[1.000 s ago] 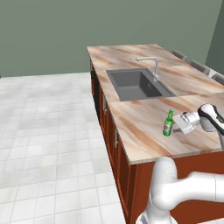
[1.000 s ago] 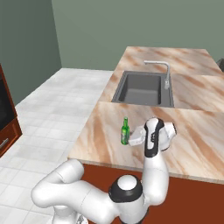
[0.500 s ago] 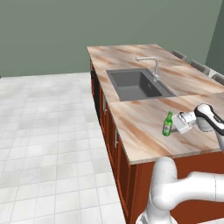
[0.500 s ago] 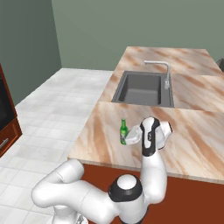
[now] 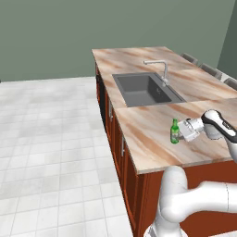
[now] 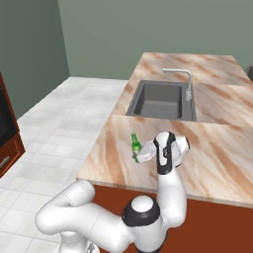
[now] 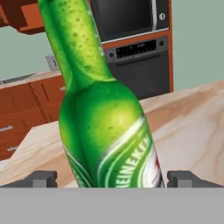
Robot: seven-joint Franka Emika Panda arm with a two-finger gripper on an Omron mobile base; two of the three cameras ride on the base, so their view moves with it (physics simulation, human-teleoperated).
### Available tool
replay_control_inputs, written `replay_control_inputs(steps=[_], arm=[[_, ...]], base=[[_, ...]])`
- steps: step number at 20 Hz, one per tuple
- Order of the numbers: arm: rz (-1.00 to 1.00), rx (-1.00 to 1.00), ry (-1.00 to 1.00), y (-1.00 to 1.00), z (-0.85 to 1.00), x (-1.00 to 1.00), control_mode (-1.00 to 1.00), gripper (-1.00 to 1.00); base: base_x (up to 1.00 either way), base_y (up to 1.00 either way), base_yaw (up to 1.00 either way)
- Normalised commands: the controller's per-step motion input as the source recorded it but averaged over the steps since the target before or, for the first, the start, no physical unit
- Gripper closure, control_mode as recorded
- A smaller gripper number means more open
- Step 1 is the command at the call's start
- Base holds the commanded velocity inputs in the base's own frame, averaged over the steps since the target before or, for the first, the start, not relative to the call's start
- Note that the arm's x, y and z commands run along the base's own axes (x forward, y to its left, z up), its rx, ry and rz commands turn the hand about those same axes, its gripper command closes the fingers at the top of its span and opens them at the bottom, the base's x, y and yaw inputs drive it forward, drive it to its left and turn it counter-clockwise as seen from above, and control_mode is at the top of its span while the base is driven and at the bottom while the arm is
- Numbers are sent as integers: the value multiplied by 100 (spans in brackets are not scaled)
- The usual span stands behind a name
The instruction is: Pick the beer from the counter and place it in the open cabinet.
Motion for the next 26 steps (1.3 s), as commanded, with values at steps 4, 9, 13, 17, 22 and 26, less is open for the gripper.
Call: replay_control_inputs(steps=[4,9,13,17,22,26], arm=[[-1,0,0,6,0,2,-100,-100],[0,0,0,0,0,0,-100,100],[0,0,0,0,0,0,-100,100],[0,0,0,0,0,0,-100,100],[-20,-5,20,0,15,0,-100,100],[-43,-9,38,-1,25,2,-100,100]], base=[[0,0,0],[0,0,0],[0,0,0],[0,0,0],[0,0,0],[0,0,0]])
